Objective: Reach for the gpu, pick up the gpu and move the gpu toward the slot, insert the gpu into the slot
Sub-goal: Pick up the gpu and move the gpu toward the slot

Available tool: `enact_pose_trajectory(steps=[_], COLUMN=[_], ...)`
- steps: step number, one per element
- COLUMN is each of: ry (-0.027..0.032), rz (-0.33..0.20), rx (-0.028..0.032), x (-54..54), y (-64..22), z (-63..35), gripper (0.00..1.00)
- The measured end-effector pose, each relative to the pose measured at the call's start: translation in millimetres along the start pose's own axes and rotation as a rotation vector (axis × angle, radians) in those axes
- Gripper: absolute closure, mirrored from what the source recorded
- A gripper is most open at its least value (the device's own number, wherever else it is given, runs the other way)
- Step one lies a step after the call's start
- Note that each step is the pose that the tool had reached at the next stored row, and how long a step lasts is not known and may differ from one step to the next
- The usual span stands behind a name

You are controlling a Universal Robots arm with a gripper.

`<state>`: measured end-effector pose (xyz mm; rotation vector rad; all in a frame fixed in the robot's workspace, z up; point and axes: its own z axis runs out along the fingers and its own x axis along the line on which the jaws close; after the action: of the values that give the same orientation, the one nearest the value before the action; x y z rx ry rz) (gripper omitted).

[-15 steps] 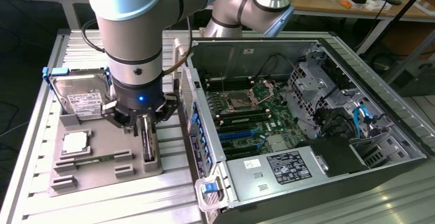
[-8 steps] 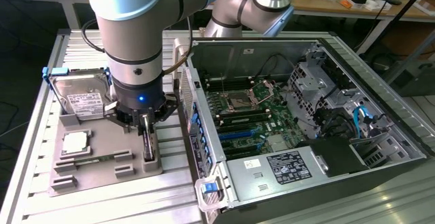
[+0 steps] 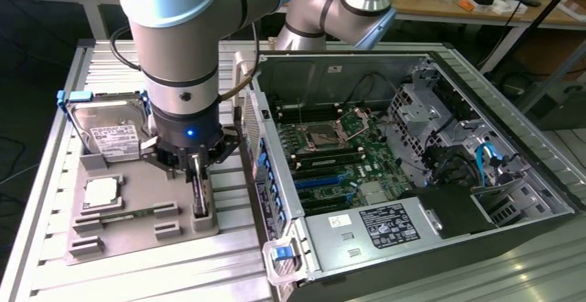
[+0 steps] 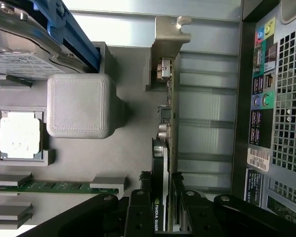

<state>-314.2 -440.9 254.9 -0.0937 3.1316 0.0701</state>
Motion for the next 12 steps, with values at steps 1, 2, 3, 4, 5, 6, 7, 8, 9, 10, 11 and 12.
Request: enact_pose_trajectory(steps=[1,2,3,4,5,6,7,8,9,10,11,12], ry=[0.0000,0.0000,-0.0001,-0.0001,-0.0002,0.0000,0.0000,-0.0001,-0.0001,-0.0002,-0.0002,-0.0002], rz=[0.000,0.000,0.000,0.000,0.000,0.000,0.000,0.000,0.000,0.000,0.000,0.000], rx=[0.0000,-0.0001,-0.0002,-0.0001,-0.0002,-0.0001,-0.0002,-0.0002,-0.0001,-0.0001,-0.0001,-0.0002], x=[0.0,-0.1,-0.1,-0.2,-0.2,-0.2,-0.3,-0.4,-0.4,-0.5,-0.5,-0.5], y=[0.2,0.5,0.7,0.9,1.1,1.3,1.5,1.8,2.0,2.2,2.4,2.6], z=[-4.2,-11.3,-15.8,-21.3,-25.2,-30.4,-34.6,-40.1,-44.4,-48.8,-53.4,-58.3], gripper=[0.73,0.73,0.73,0.73,0.73,0.73,0.73,0.73,0.73,0.73,0.73,0.73])
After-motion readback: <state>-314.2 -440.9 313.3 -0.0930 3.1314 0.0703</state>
